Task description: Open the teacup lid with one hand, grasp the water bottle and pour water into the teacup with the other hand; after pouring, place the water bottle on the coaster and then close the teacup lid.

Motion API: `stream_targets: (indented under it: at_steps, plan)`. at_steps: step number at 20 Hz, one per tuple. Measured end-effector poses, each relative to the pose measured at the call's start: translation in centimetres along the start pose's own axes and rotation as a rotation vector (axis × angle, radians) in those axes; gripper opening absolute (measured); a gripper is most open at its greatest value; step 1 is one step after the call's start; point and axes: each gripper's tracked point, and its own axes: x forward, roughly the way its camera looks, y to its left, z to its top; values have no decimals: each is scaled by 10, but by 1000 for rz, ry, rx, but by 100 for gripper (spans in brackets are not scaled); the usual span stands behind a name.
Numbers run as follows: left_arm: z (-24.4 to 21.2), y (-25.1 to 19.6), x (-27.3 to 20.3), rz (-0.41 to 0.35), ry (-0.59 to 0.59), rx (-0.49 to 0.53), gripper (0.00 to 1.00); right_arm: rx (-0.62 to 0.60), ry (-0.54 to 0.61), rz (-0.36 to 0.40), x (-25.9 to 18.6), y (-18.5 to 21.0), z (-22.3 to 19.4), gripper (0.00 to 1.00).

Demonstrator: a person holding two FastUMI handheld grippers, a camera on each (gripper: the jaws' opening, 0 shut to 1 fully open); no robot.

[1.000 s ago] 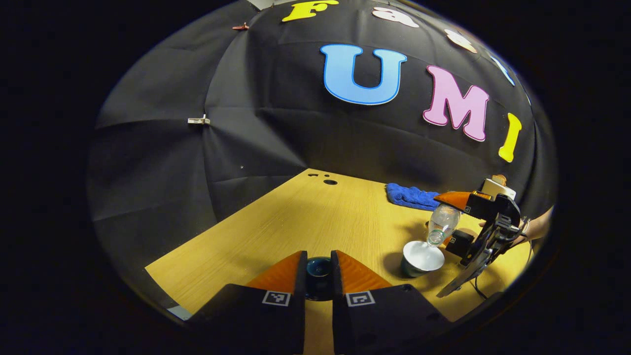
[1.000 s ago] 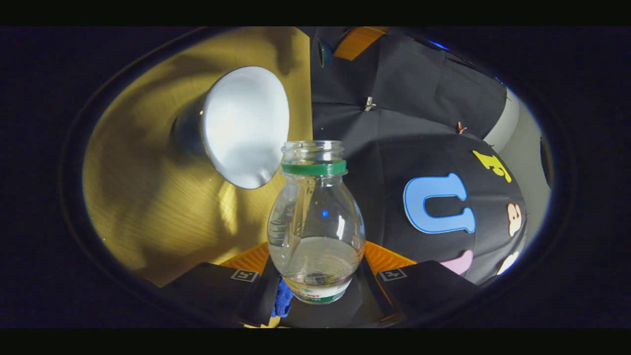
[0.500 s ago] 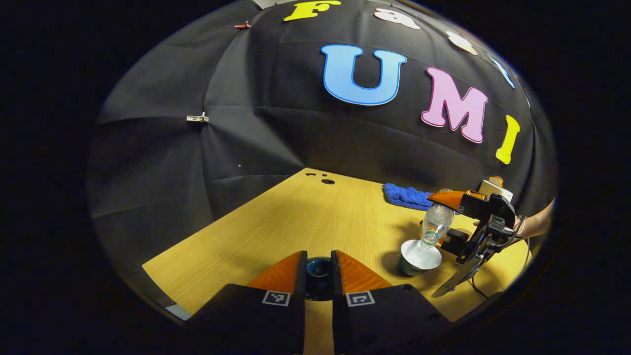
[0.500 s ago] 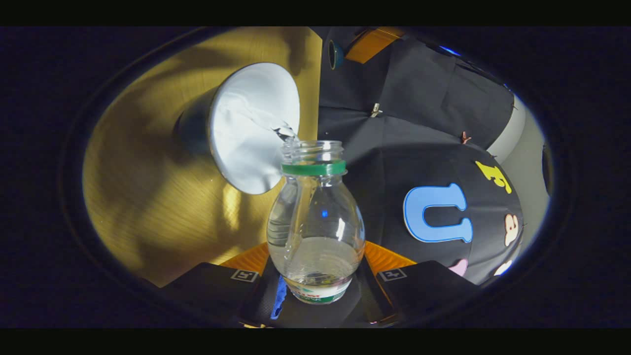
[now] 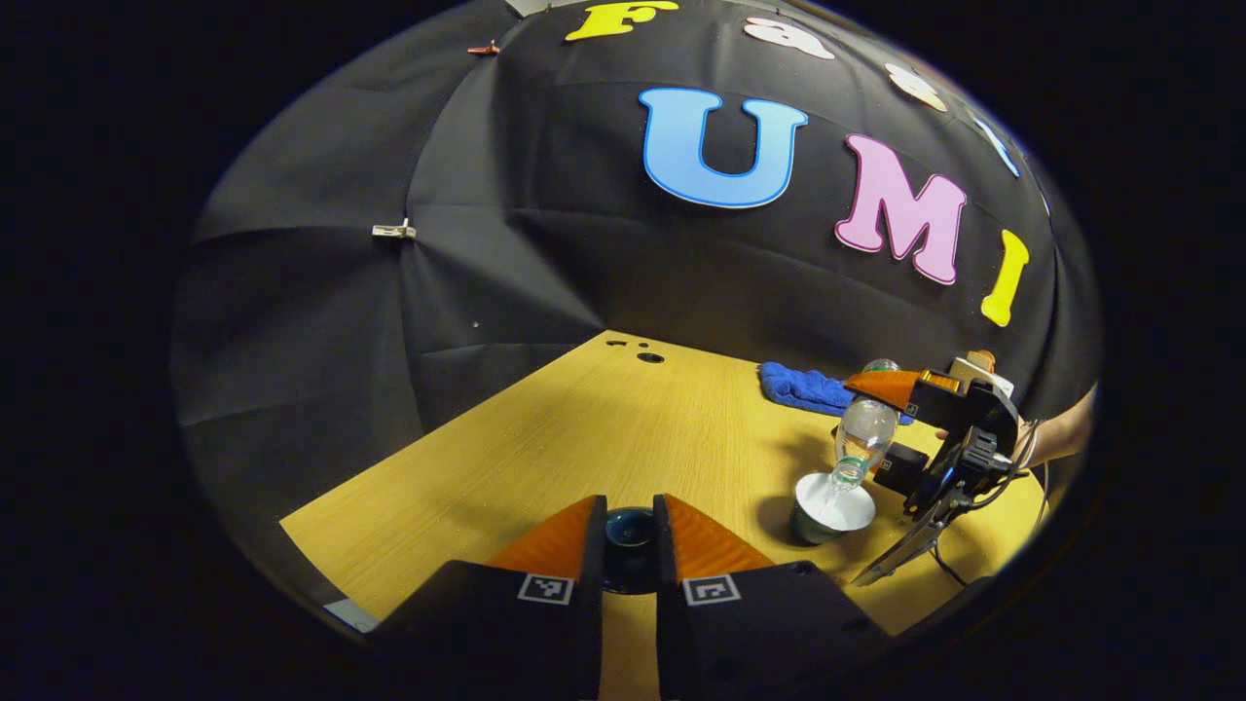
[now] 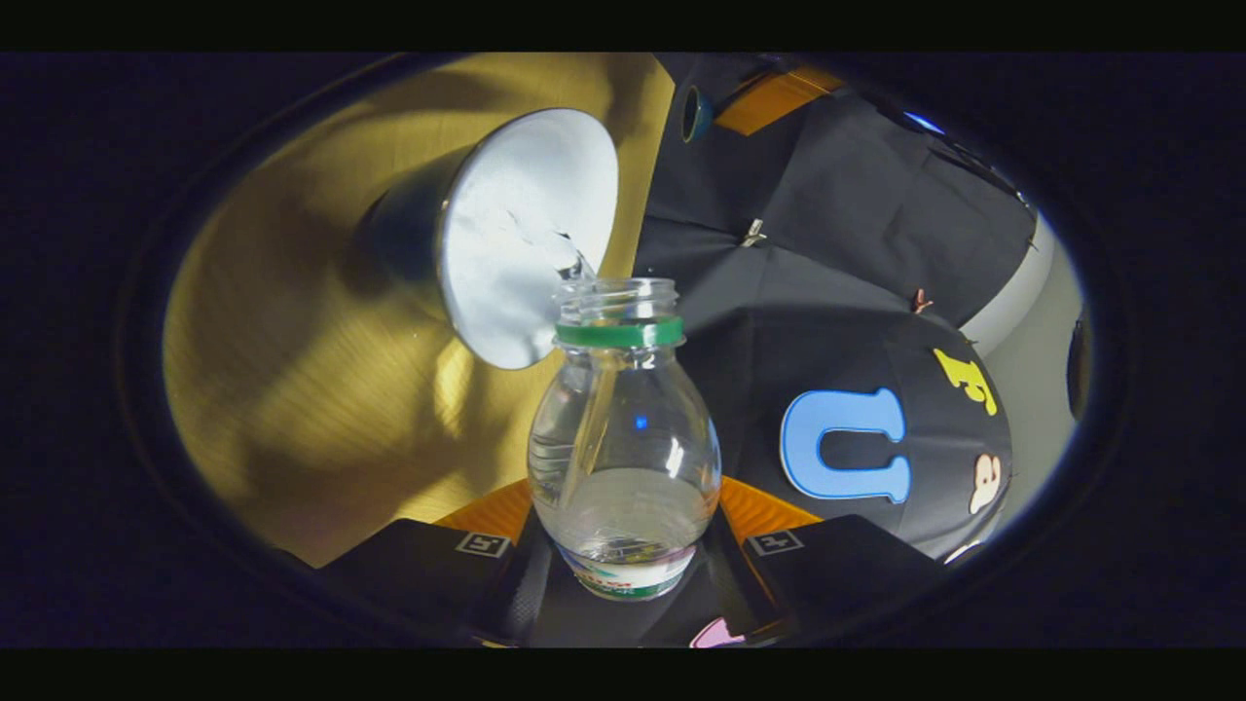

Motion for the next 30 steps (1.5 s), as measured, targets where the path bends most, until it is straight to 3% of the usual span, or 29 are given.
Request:
stream_targets:
  at_steps: [6, 7, 15, 16, 24, 26, 27, 30]
  plan:
    - [-1, 2, -1, 4, -1, -3, 23, -38, -8, -6, 1, 0, -2, 73]
    - [-1, 2, -1, 5, -2, -4, 27, -42, -9, -7, 1, -1, -2, 73]
    - [-1, 1, 0, -2, -7, 15, 23, -78, -18, -17, 2, -14, -6, 73]
    - [-1, 1, 0, -4, -7, 14, 27, -82, -19, -22, 2, -15, -7, 73]
    - [-1, 0, 0, -9, -7, 15, 27, -117, -31, -42, 3, -27, -1, 72]
    - [-2, 0, 1, -7, -8, 15, 23, -129, -37, -40, 2, -26, -1, 72]
    - [-1, 0, 0, -6, -8, 19, 30, -134, -38, -42, 1, -28, -1, 72]
    - [-1, 0, 0, -7, -11, 45, 26, -136, -31, -39, 3, -30, -3, 72]
